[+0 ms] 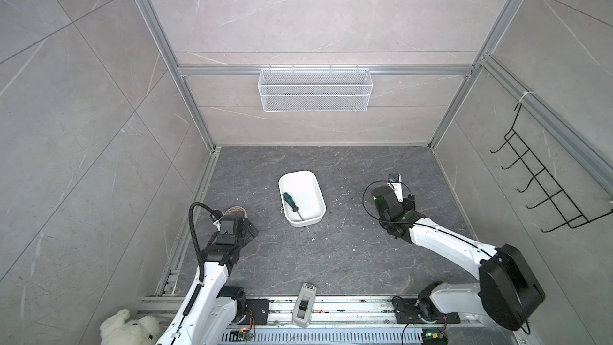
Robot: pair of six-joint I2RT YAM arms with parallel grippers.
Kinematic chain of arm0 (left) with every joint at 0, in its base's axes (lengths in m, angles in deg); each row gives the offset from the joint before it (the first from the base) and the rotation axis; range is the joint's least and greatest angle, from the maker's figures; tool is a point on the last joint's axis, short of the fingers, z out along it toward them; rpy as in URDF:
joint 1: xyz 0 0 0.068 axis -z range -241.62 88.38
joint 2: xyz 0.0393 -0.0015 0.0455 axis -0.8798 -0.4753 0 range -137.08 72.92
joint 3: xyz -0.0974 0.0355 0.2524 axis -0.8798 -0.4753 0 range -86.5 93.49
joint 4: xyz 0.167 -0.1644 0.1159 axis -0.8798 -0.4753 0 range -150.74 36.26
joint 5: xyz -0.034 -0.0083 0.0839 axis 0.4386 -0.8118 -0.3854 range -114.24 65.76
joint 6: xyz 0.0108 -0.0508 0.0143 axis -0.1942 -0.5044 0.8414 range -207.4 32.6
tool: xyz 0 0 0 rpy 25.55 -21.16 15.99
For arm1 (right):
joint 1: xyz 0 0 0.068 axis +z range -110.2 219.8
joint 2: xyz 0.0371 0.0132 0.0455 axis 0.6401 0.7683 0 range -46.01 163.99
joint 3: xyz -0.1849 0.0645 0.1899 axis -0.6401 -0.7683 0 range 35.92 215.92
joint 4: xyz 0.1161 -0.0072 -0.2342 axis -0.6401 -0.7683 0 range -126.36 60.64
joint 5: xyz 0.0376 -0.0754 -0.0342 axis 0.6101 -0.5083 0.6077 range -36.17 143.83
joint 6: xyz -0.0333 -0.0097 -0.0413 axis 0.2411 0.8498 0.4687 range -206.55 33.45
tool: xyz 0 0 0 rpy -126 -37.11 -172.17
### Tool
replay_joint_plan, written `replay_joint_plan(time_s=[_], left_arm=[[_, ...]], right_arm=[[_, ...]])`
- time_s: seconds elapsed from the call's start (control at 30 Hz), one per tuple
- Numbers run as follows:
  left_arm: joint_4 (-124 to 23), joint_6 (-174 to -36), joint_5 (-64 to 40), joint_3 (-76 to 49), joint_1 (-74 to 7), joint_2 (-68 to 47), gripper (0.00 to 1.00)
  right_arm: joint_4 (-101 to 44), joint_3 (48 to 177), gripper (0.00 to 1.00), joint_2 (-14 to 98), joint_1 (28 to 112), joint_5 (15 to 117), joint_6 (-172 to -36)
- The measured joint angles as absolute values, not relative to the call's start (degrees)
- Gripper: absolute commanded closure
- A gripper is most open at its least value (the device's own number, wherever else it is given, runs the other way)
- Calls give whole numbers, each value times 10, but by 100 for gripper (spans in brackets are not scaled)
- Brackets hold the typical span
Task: Put the screwdriver in the bin
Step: Reset both arms
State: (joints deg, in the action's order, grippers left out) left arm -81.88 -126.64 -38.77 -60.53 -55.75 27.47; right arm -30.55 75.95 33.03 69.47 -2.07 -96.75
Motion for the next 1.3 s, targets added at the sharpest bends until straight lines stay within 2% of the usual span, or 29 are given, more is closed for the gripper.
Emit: replay_joint_plan(time_s=[0.17, 0.4, 0.43, 0.47, 0.5, 0.73, 0.83, 0.93, 1.1, 1.3], left_arm=[[-819, -1266, -387, -605, -558, 267, 0], [-776, -1258, -361, -614, -558, 275, 0], [-771, -1256, -358, -617, -558, 277, 0], [-767, -1255, -356, -619, -558, 279, 0], [-764, -1254, -356, -620, -558, 281, 0], [-714, -1233, -371, -627, -558, 291, 0], [-658, -1201, -396, -627, -558, 285, 0], [-586, -1142, -440, -623, -558, 249, 0], [-508, -1057, -548, -579, -557, 94, 0], [-397, -965, -562, -585, -551, -61, 0]], right_arm=[[-189, 727, 18, 408, 674, -28, -930], [-60, 689, 19, 412, 617, 59, -894], [-14, 671, 17, 412, 609, 76, -878], [24, 653, 5, 413, 602, 95, -870], [35, 642, 1, 413, 594, 114, -867], [90, 621, 1, 406, 507, 266, -866], [156, 581, 0, 407, 484, 311, -869], [174, 560, 1, 410, 486, 343, -870], [208, 558, 1, 411, 486, 364, -870], [215, 558, 1, 411, 486, 370, -870]])
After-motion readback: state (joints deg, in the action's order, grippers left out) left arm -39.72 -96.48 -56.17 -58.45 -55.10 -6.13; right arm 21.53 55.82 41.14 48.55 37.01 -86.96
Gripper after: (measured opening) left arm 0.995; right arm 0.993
